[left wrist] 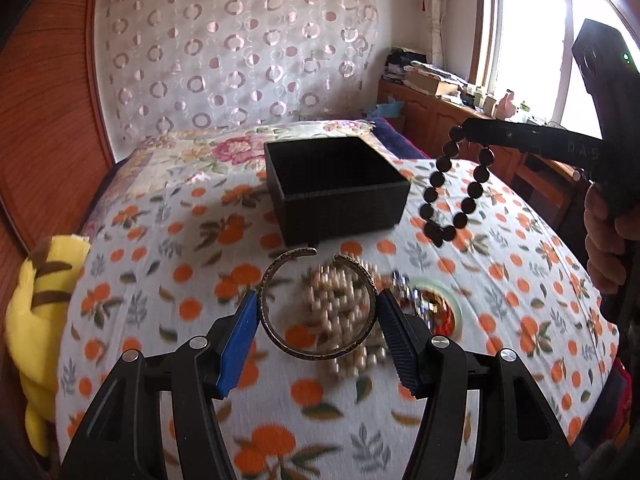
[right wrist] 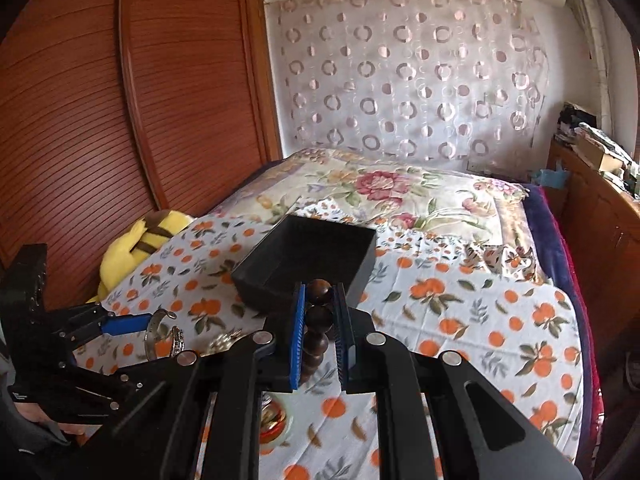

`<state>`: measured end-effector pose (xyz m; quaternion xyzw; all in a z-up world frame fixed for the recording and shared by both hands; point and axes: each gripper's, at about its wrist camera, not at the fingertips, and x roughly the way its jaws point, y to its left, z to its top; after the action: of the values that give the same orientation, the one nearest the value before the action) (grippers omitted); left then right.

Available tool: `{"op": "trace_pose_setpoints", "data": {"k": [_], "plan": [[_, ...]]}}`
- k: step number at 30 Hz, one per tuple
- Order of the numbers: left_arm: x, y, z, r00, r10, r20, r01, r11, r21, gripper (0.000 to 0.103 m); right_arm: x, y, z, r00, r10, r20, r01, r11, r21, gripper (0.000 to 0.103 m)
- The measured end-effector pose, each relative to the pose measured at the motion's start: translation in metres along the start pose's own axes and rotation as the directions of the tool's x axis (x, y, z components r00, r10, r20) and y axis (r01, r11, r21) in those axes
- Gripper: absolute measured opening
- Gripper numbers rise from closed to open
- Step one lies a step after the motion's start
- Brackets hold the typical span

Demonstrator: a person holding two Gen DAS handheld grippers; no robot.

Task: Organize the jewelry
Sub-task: 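Lift the silver bangle with the left tool while the right tool grasps the dark bead bracelet, then drop the bangle into the black box with the left tool while the right drops the beads in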

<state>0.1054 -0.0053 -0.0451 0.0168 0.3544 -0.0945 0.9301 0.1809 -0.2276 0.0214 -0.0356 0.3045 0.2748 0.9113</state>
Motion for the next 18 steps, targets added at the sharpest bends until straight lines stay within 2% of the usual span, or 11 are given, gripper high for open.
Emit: {"op": "trace_pose_setpoints", "data": {"k": [9,18], "plan": [[0.035,0.003,0.048,1.0,0.02,0.001,-0.02,1.0,0.02,0.058,0.013,-0.018,0.029,0.999,-0.037,0.028,0.037,0.999,0.007,0.015],[0.069,0.01,0.089,0.999,0.036,-0.017,-0.035,0.999,0.019,0.058,0.022,-0.023,0.044,0.998,-0.049,0.031,0.048,0.999,0.006,0.015]]}}
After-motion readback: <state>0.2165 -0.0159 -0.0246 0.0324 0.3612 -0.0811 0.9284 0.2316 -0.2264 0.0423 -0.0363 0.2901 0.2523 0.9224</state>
